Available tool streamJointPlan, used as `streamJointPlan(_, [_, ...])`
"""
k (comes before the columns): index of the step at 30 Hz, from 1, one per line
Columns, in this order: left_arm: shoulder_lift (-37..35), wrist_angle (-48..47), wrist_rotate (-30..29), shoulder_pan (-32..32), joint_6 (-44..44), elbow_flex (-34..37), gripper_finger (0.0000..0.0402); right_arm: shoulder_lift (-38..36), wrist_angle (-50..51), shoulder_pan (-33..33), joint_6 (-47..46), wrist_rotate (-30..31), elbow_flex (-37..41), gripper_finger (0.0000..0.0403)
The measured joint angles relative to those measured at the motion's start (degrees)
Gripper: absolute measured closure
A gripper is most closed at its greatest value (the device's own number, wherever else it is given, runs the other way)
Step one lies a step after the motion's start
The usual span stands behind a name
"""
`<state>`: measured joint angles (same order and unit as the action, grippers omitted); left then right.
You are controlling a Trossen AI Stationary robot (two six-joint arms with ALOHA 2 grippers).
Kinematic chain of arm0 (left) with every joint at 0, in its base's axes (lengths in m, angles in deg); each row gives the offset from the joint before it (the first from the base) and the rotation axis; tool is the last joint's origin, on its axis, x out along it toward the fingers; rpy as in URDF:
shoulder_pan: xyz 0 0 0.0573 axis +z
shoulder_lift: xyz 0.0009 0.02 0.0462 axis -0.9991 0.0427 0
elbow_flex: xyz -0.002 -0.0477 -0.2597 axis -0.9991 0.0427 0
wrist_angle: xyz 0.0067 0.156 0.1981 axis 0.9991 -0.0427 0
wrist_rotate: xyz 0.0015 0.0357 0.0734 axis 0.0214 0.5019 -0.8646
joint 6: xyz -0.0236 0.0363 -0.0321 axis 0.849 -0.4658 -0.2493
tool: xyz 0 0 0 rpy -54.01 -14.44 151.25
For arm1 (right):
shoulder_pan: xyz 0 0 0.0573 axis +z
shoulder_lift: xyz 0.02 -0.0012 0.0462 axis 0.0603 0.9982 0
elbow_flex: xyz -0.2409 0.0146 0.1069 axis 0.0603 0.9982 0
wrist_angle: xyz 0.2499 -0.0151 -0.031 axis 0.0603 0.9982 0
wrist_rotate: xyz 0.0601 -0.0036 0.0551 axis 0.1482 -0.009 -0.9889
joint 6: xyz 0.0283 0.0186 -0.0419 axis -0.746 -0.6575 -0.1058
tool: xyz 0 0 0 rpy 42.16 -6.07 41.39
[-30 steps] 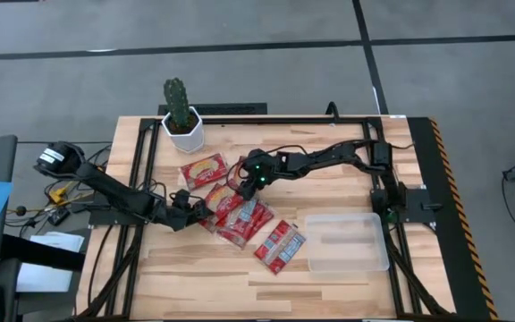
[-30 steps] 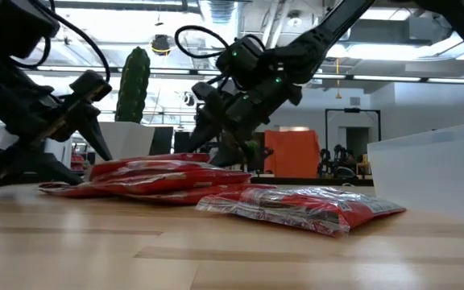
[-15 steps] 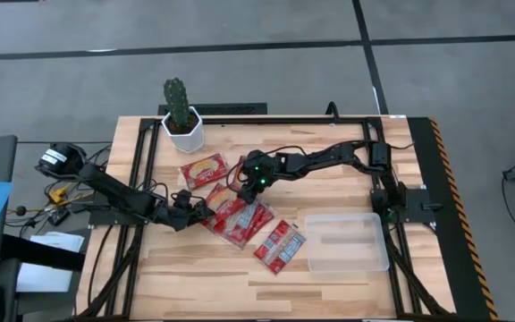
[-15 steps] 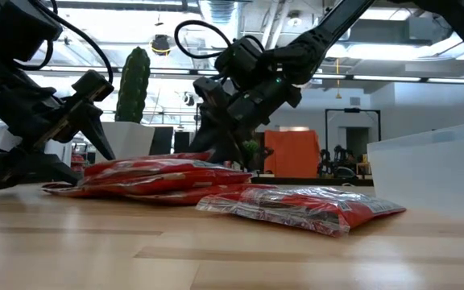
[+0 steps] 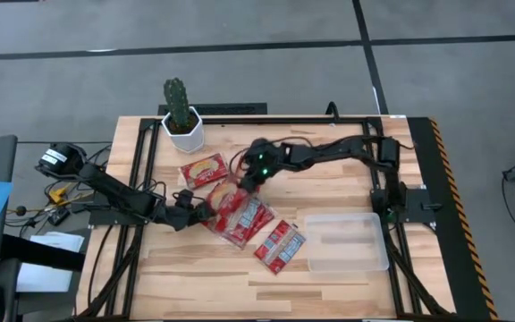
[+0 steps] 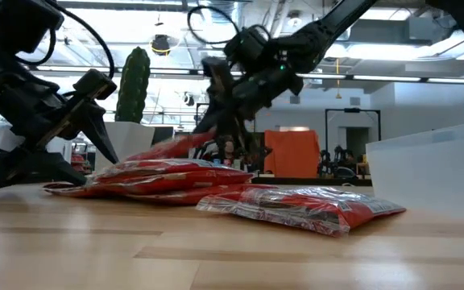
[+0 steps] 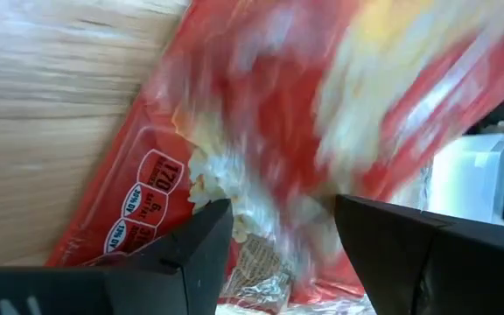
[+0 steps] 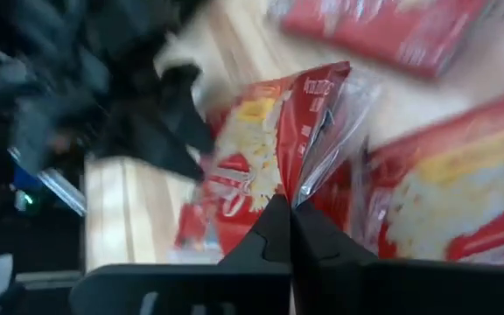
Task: Sort popcorn bags into baskets
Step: Put the popcorn bag into the transparent bin
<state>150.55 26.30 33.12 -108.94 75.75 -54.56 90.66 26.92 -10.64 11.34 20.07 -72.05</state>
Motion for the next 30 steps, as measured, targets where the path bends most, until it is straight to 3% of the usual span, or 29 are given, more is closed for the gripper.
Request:
streamJointPlan(6, [0.1, 2.3, 0.3, 0.0, -2.9, 0.0, 0.0199, -7.0, 6.6, -4.0, 3.8, 0.5, 0.0, 0.0399])
streamJointPlan(16, [0.1, 2.3, 0.3, 0.0, -5.2, 0.0, 0.0199, -25.7, 40.9, -6.4, 20.7, 0.3, 0.0, 0.0400])
streamJointPlan(24, [0.0, 2.3, 0.3, 0.0, -6.0, 0.0, 0.0199, -41.9, 63.4, -2.4, 27.2, 0.4, 0.0, 0.0401])
streamJointPlan(30, [0.0, 1.9, 0.3, 0.0, -6.0, 0.0, 0.0199, -48.1, 77.0, 3.2, 28.2, 2.5, 0.0, 0.0402])
